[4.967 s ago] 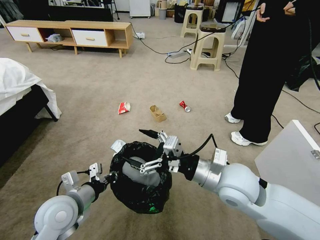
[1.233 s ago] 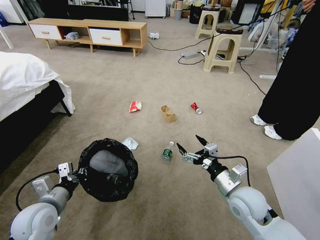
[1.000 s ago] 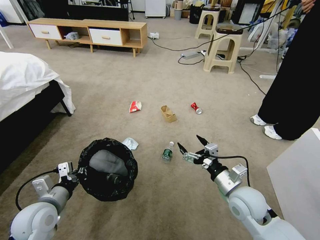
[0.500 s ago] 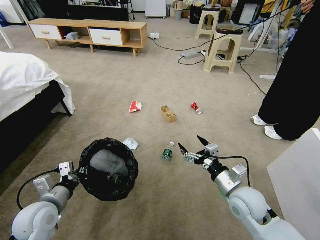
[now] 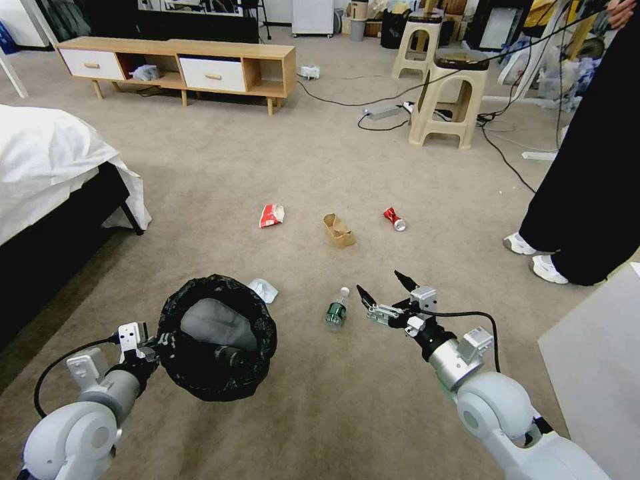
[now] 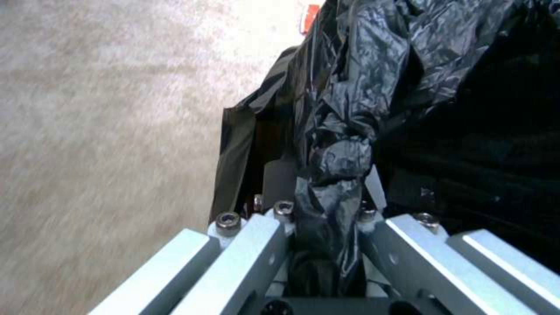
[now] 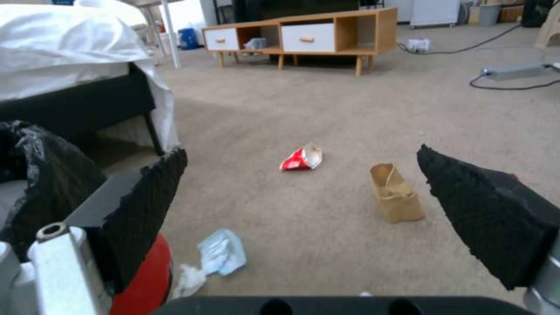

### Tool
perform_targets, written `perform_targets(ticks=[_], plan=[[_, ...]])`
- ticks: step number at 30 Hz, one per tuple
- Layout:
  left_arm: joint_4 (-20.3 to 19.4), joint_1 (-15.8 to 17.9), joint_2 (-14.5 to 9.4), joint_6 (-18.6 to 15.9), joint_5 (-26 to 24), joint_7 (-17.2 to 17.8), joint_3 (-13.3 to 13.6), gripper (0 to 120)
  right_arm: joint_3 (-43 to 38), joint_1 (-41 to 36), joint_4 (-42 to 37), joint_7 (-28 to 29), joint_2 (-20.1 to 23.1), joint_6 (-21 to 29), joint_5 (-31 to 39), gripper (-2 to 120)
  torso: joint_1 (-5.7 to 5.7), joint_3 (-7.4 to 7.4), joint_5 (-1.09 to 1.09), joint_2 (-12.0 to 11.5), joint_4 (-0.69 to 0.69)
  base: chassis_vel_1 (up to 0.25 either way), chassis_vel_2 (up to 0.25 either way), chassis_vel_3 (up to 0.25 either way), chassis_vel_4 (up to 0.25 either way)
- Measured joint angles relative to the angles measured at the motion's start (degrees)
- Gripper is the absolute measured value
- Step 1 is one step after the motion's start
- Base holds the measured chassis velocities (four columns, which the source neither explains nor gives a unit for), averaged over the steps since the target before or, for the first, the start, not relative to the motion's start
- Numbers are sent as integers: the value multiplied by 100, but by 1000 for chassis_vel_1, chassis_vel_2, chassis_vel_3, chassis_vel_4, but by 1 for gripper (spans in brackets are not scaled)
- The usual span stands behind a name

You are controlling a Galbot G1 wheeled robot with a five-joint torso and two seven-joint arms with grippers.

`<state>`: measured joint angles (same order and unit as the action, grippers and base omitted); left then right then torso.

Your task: Pick up the trash bin, then pick up the garbage from the floor and place it into the trash bin.

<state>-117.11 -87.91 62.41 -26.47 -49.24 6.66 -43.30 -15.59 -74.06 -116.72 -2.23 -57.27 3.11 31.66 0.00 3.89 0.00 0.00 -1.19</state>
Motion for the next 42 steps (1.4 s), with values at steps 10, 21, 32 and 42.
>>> perform_targets(ticks=[10, 21, 32, 42], plan=[[-17, -3, -5, 4, -4, 0, 11, 1, 10, -11, -6, 51, -11, 4, -33, 100, 1, 0, 0, 0, 0, -119, 114, 109, -126], [-19, -1, -3, 5, -4, -5, 9, 1, 29, 9, 18, 51, -32, -10, -60, 100, 1, 0, 0, 0, 0, 10, -8, -7, 5], [-11, 11, -7, 8, -17, -6, -15, 1, 12, 36, 68, -65, -31, -69, -69, 100, 1, 0, 0, 0, 0, 0, 0, 0, 0], [-11, 27, -4, 8, -29, -2, -11, 1, -5, 46, 94, -101, -26, -104, -56, 100, 0, 0, 1, 0, 0, -16, 25, 23, -23]])
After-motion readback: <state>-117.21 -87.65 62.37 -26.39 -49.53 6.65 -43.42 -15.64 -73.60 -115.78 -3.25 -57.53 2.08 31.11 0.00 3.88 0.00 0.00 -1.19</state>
